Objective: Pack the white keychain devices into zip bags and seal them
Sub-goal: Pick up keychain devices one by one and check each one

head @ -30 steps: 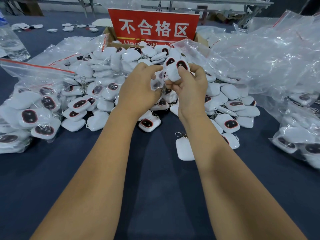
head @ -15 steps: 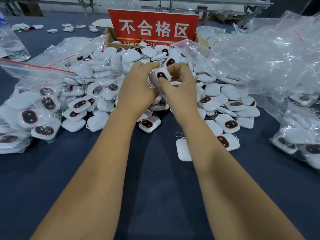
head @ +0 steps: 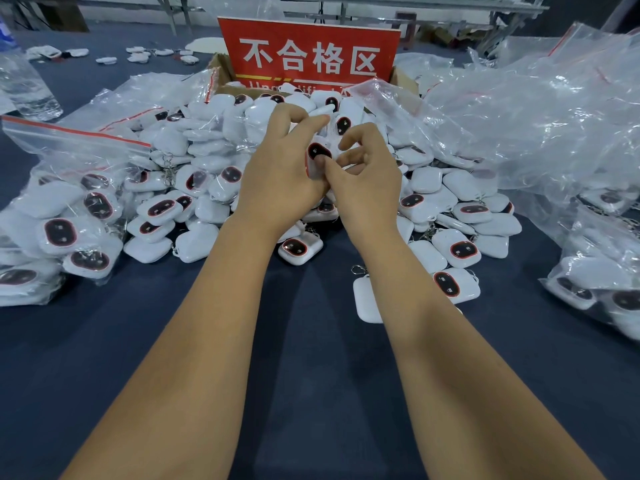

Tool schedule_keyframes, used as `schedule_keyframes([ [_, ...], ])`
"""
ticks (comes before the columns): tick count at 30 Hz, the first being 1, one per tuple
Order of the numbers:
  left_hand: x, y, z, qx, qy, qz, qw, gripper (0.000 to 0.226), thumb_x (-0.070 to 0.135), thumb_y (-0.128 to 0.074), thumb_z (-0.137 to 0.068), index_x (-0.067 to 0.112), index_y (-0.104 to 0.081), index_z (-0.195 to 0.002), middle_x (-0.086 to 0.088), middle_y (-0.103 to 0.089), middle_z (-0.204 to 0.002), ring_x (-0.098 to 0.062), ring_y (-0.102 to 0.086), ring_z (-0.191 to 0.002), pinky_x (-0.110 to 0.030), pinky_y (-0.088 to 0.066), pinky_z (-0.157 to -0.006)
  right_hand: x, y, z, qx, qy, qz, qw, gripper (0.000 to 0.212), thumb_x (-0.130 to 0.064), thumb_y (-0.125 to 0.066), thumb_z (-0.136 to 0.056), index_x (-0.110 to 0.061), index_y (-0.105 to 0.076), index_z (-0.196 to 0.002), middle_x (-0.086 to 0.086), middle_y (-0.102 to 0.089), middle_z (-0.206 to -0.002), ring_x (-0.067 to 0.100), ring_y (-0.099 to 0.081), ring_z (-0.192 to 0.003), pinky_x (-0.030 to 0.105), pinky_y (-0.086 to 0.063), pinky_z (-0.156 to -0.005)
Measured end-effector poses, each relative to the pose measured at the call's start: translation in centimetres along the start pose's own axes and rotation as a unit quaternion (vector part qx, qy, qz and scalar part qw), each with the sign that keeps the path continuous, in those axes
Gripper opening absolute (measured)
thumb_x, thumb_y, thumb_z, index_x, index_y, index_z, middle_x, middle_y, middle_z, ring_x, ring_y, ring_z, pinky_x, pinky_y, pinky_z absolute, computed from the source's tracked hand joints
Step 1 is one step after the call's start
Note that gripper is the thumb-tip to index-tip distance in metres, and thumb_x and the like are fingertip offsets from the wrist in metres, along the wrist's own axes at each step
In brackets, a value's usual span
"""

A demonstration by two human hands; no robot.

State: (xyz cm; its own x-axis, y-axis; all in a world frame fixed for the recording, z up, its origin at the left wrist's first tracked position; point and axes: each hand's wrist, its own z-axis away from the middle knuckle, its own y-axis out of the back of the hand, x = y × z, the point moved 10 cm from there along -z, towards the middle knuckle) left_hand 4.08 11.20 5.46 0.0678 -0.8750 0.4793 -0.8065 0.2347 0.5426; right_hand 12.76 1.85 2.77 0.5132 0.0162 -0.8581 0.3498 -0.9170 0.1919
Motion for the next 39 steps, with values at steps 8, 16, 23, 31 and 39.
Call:
schedule_keyframes([
  [8,0.2,0.7,0.0,0.021,0.004,0.015,1.000,0.064,0.014,-0.054,-0.078,0.009,-0.047,-0.142,-0.010,-0.044,-0.133,-0.006,-0.045,-0.099,-0.034,-0.051,-0.077,0.1,-2.7,0.5,-0.115,0.003,-0.012,0.993,0.047,-0.032,-0.045,-0.098,-0.022,-0.052,-0.052,0.004,-0.039,-0.063,0.010,-0.043,-0.066,0.035,-0.042,-0.072],
  [16,-0.8,-0.2,-0.2,-0.013,0.017,0.001,1.000,0.071,0.004,-0.068,-0.078,0.013,-0.044,-0.145,-0.007,-0.042,-0.133,0.006,-0.038,-0.098,-0.023,-0.045,-0.080,0.4,-2.6,0.8,-0.106,-0.021,-0.053,0.993,0.034,-0.040,-0.042,-0.097,-0.017,-0.067,-0.093,-0.006,-0.057,-0.095,0.015,-0.058,-0.095,0.037,-0.049,-0.090],
  [23,-3.4,1.4,0.2,0.048,0.125,-0.030,0.991,0.072,-0.016,-0.044,-0.078,0.015,-0.050,-0.142,-0.001,-0.048,-0.131,0.003,-0.041,-0.095,-0.020,-0.041,-0.073,2.1,0.5,-0.4,0.016,-0.058,0.000,0.998,0.023,-0.017,-0.046,-0.095,-0.028,-0.058,-0.112,-0.018,-0.058,-0.092,-0.007,-0.053,-0.077,0.024,-0.042,-0.073],
  [31,-5.6,3.7,0.7,0.116,0.194,-0.027,0.974,0.065,-0.013,-0.046,-0.081,0.013,-0.052,-0.140,-0.004,-0.050,-0.128,-0.003,-0.044,-0.093,0.002,-0.031,-0.064,1.2,-3.8,0.6,-0.180,0.036,0.253,0.950,0.042,-0.001,-0.048,-0.085,-0.016,-0.068,-0.119,0.002,-0.059,-0.123,0.023,-0.050,-0.116,0.039,-0.040,-0.099],
  [39,-5.3,3.3,0.5,0.114,0.192,-0.006,0.975,0.056,-0.007,-0.043,-0.086,0.017,-0.055,-0.136,-0.001,-0.050,-0.127,-0.008,-0.048,-0.093,0.004,-0.030,-0.068,1.4,-4.7,1.2,-0.205,0.046,0.287,0.934,0.038,-0.042,-0.060,-0.091,-0.026,-0.064,-0.125,-0.002,-0.045,-0.122,0.019,-0.035,-0.119,0.028,-0.020,-0.102],
])
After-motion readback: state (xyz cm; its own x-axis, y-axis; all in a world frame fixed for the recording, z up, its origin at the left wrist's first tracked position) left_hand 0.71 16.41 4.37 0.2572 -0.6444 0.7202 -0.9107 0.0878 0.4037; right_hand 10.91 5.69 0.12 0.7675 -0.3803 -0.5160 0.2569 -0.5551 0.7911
